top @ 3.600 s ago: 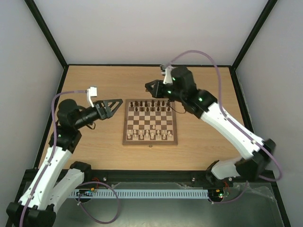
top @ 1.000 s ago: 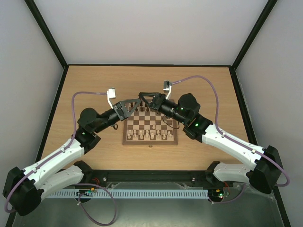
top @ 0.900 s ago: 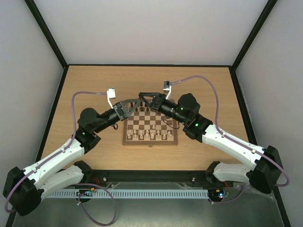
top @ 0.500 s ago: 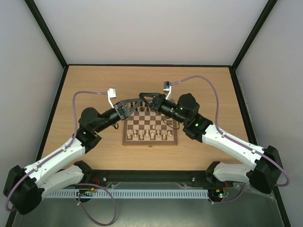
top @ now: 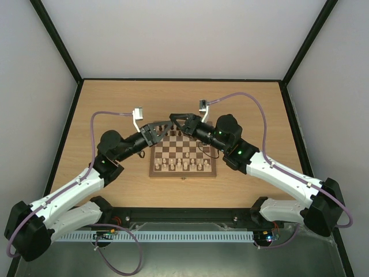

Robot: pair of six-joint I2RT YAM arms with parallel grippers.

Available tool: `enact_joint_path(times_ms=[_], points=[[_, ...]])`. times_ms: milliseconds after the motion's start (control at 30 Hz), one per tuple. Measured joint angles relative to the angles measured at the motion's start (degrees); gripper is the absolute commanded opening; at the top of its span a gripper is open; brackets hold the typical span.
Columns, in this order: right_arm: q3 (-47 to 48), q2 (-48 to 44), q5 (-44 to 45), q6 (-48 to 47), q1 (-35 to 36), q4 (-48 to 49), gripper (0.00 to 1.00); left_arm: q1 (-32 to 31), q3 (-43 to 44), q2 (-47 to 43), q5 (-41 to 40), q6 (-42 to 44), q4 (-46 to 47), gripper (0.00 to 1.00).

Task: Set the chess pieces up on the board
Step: Place the chess piece on the chessboard.

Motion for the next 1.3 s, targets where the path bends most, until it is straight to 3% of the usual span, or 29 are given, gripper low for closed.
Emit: enact_joint_path(times_ms=[267,467,633,833,1033,1300], points=[[0.1,-3.7,2.1,-4.2,-0.1,-8.4,0.56,0.0,2.4,-0.4,1.6,4.0,-8.6,0.15],[3.8,-9.9,0.9,-11.2,-3.2,-21.6,0.57,0.0,4.2,-4.9,4.8,8.9,-18.7,0.16],[8.5,-9.7,-9.3,-18.3,-7.9,-32.6,0.60,0.0,5.0,-9.8,9.5,12.4,-27.4,0.17],[7.8,-6.8,-28.2,-24.2,-8.3,-38.2,0.55,0.0,3.5,-19.0,15.8,14.4,-34.6,0.19],[3.8,-6.8,-41.0,-25.6,-7.8,-39.3,0.49,0.0,0.1,-24.5,21.0,14.6,-38.1,0.20],[3.9,-5.8,-45.9,-26.3,-2.9,-39.1,0.38,-0.2,-4.6,-25.1,25.9,14.2,-38.4,0.21]])
